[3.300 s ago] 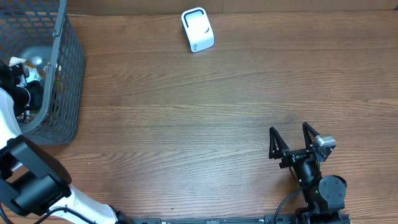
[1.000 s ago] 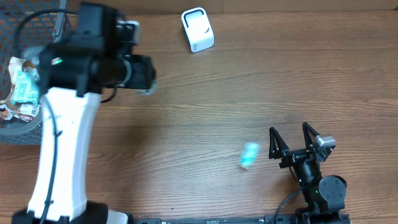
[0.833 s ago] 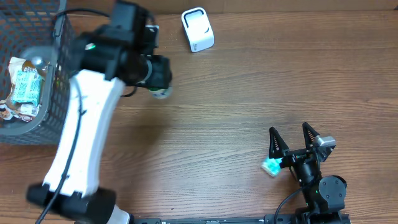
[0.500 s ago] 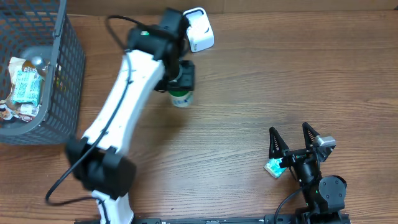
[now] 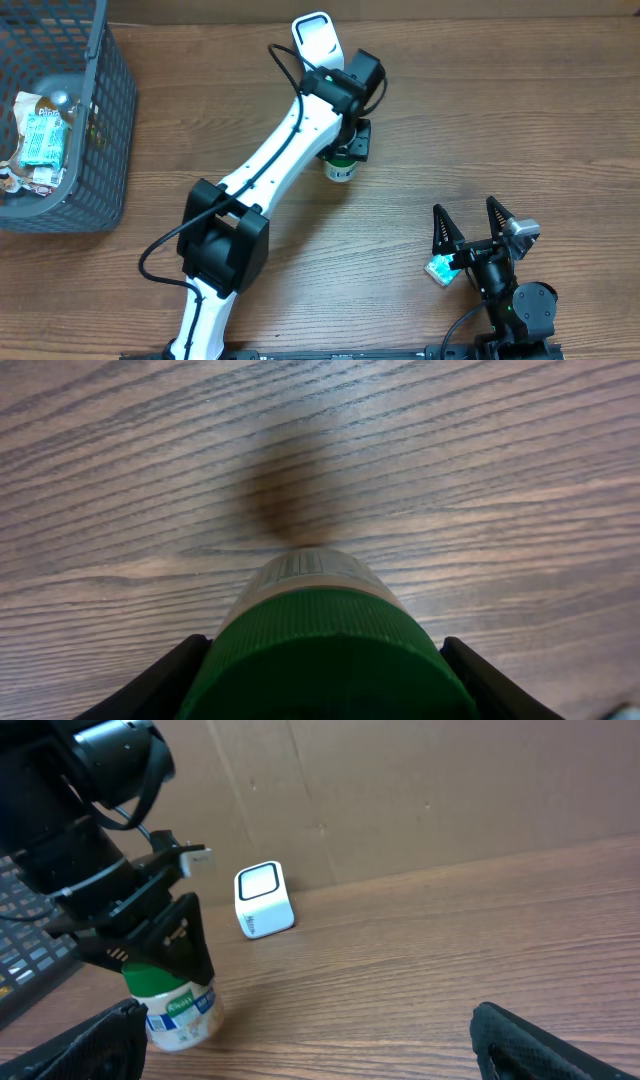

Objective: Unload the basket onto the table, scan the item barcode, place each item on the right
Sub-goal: 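Carry the jar forward and set it upright on the table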

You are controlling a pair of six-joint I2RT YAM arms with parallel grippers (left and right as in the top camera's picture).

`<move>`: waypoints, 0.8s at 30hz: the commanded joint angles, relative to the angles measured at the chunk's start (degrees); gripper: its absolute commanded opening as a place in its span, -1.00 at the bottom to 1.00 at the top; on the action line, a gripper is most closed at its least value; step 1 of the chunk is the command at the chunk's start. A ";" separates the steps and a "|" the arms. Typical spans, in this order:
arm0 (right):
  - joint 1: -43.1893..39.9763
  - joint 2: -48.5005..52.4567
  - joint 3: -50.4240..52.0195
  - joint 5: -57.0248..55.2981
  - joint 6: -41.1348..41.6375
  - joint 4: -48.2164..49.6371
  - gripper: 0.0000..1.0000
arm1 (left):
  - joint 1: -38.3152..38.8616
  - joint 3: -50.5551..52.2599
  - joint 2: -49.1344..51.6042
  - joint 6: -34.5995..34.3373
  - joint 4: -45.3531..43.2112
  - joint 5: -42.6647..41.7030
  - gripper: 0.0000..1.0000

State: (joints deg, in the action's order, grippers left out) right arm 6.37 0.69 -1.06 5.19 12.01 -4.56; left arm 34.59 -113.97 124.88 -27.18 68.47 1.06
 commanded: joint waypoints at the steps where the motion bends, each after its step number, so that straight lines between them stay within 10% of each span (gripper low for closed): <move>1: -0.11 -0.50 0.61 0.28 0.35 0.17 1.00 | 1.11 -0.50 1.03 -2.64 -0.66 4.33 -0.33; 24: -0.11 -0.50 0.61 0.28 0.35 0.17 1.00 | 3.37 8.24 1.14 -3.48 -7.28 -0.24 -0.14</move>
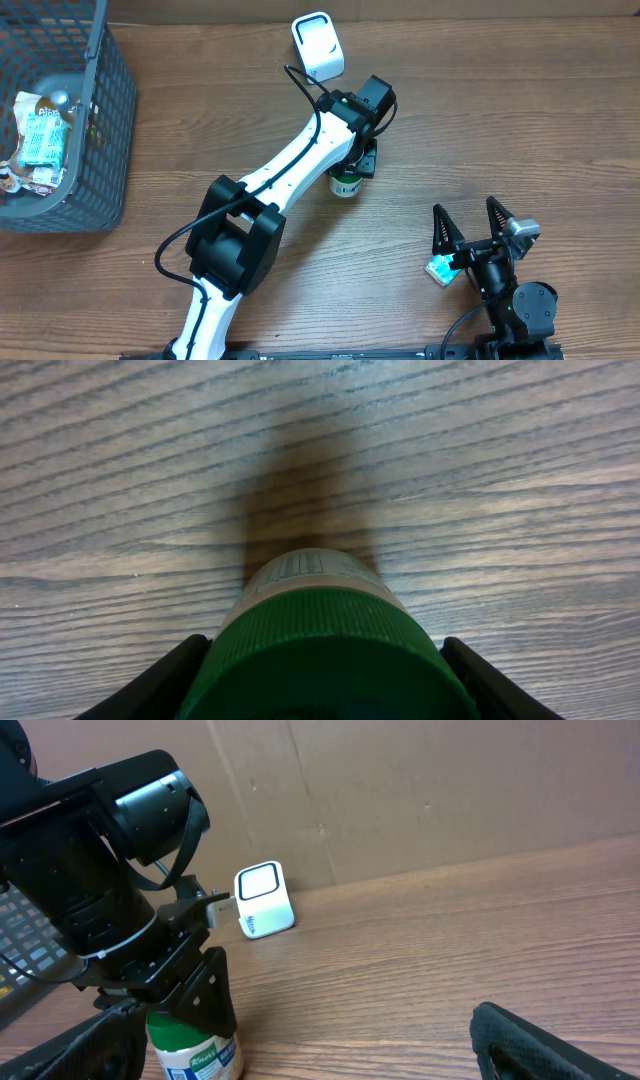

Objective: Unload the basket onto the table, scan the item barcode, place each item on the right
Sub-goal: 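Carry the jar forward and set it upright on the table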

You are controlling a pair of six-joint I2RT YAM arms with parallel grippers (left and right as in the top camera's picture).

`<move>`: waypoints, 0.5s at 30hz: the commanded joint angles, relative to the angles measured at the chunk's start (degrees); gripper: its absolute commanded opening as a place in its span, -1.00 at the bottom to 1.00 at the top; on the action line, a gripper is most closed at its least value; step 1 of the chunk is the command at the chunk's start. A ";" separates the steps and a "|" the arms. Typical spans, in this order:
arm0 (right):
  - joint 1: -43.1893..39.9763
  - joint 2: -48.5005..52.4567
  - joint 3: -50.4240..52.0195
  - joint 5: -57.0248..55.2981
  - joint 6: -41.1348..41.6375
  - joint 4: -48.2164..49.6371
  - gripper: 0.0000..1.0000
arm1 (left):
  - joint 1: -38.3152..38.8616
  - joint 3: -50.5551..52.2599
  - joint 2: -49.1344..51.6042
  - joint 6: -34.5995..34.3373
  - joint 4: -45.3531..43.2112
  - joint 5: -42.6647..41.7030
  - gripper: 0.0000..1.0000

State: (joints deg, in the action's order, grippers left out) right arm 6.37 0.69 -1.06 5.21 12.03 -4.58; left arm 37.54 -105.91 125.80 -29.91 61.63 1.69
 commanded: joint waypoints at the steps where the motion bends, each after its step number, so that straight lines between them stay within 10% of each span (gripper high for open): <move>1: -0.11 -0.50 0.61 0.26 0.33 0.17 1.00 | 0.42 0.17 0.22 -0.74 -0.42 -0.87 -0.14; 15: -0.11 -0.52 0.61 0.26 0.33 0.20 1.00 | 0.42 0.72 0.22 0.04 -0.09 -1.36 0.59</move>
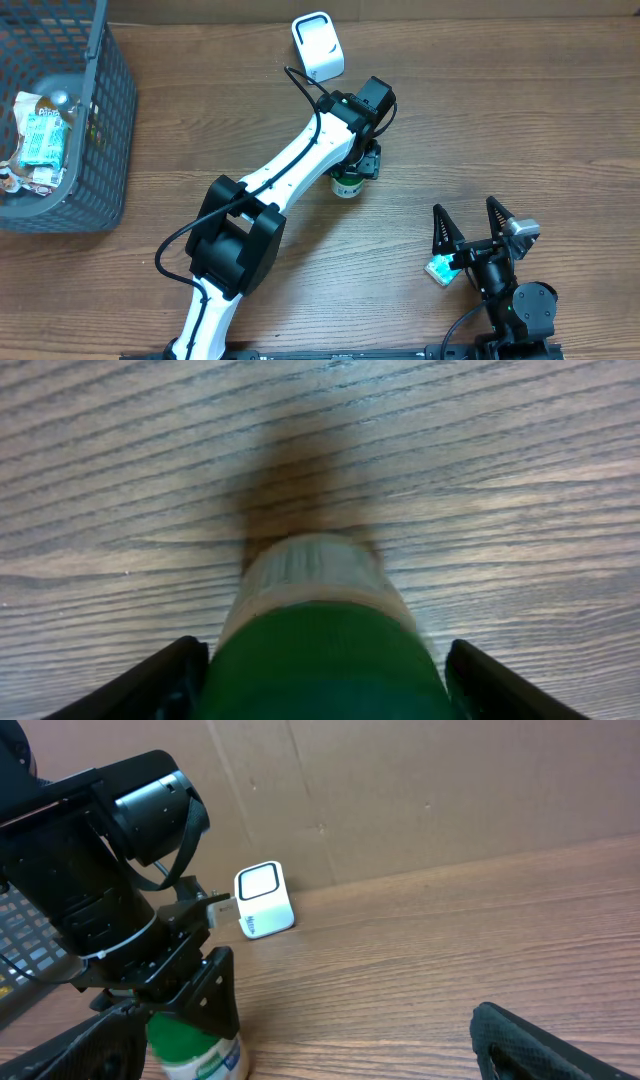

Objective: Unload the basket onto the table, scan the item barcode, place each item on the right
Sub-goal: 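Carry the jar forward and set it upright on the table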

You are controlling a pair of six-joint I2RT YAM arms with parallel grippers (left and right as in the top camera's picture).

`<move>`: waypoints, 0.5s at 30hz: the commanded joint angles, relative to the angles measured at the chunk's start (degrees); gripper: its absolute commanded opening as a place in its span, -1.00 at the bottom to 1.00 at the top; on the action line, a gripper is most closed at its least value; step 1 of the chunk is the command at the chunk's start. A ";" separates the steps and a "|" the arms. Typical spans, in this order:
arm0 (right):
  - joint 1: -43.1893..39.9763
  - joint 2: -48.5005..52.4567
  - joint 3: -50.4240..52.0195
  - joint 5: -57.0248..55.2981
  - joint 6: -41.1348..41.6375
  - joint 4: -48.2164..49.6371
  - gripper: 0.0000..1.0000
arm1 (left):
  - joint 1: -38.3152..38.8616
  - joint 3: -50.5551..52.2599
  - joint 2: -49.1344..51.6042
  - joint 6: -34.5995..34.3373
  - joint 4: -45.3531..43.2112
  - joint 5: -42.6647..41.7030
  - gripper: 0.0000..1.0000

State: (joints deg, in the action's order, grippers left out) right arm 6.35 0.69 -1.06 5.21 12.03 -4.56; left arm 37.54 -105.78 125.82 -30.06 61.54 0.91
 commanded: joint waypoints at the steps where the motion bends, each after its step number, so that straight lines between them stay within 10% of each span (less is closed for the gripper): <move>1: -0.11 -0.50 0.61 0.26 0.33 0.17 1.00 | 0.42 0.59 0.20 0.28 0.07 -0.63 0.68; 5: -0.11 -0.50 0.61 0.26 0.33 0.17 1.00 | 0.42 0.59 0.20 0.28 0.35 -0.94 1.00; 15: -0.09 -0.50 0.61 0.26 0.33 0.17 1.00 | -0.46 -4.96 0.02 4.87 4.15 -0.28 1.00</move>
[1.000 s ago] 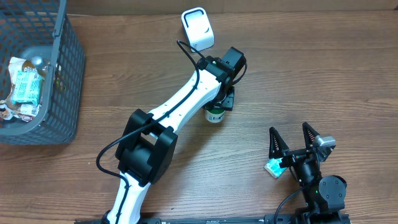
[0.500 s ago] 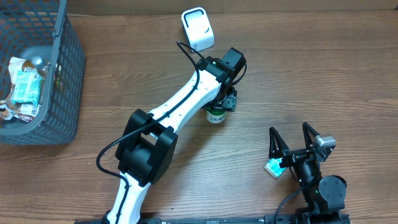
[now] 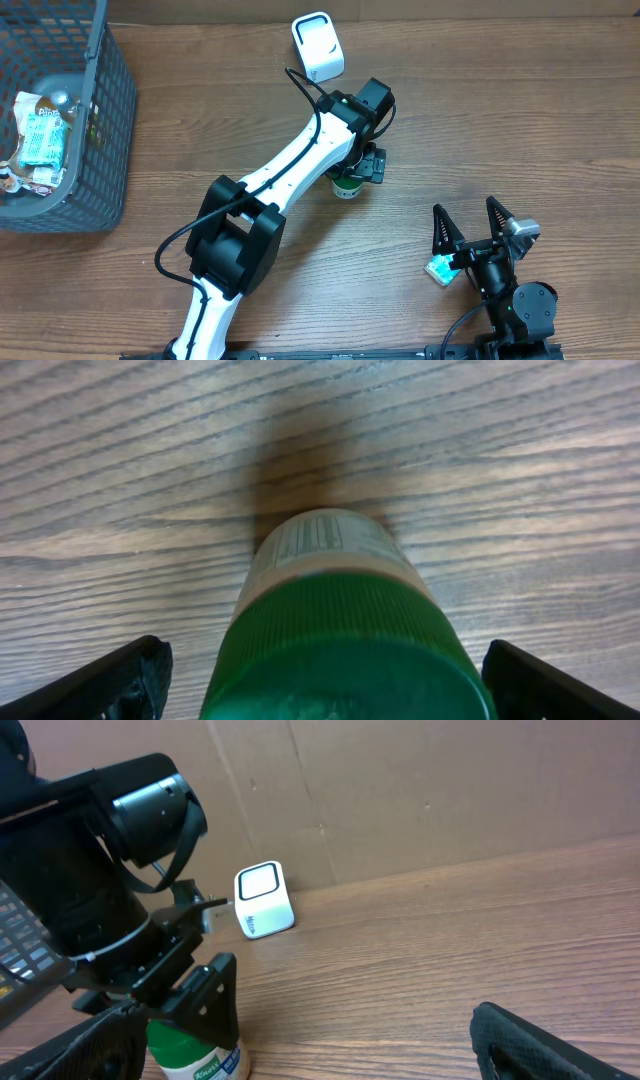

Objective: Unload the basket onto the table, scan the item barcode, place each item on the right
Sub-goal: 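Carry the jar forward and set it upright on the table, then return the left gripper to the basket and grasp the yellow oil bottle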

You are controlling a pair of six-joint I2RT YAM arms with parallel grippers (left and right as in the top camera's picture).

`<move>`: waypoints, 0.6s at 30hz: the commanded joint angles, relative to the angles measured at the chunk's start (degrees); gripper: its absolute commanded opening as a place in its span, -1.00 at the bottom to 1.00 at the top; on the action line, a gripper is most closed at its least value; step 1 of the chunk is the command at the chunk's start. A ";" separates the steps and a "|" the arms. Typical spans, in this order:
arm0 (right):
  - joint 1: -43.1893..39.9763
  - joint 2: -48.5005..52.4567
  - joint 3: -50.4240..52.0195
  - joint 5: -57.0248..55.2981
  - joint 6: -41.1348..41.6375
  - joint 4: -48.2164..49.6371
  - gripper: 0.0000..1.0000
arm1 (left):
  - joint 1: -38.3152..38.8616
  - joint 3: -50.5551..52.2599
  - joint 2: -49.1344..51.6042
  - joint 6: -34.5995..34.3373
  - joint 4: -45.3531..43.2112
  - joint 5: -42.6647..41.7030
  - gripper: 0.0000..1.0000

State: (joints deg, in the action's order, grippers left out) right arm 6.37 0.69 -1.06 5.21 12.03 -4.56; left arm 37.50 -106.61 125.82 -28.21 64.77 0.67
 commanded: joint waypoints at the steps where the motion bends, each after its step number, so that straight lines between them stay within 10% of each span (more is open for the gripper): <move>1: -0.11 -0.50 0.61 0.26 0.33 0.17 1.00 | -0.79 -5.77 0.02 3.52 2.10 -0.07 0.99; 18: -0.13 -0.50 0.61 0.26 0.33 0.17 1.00 | -11.52 -43.50 0.00 15.67 23.37 1.20 0.99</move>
State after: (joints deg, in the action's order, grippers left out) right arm 6.37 0.69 -1.06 5.56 12.01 -4.56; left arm 28.34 -143.00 125.82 -18.28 86.85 0.69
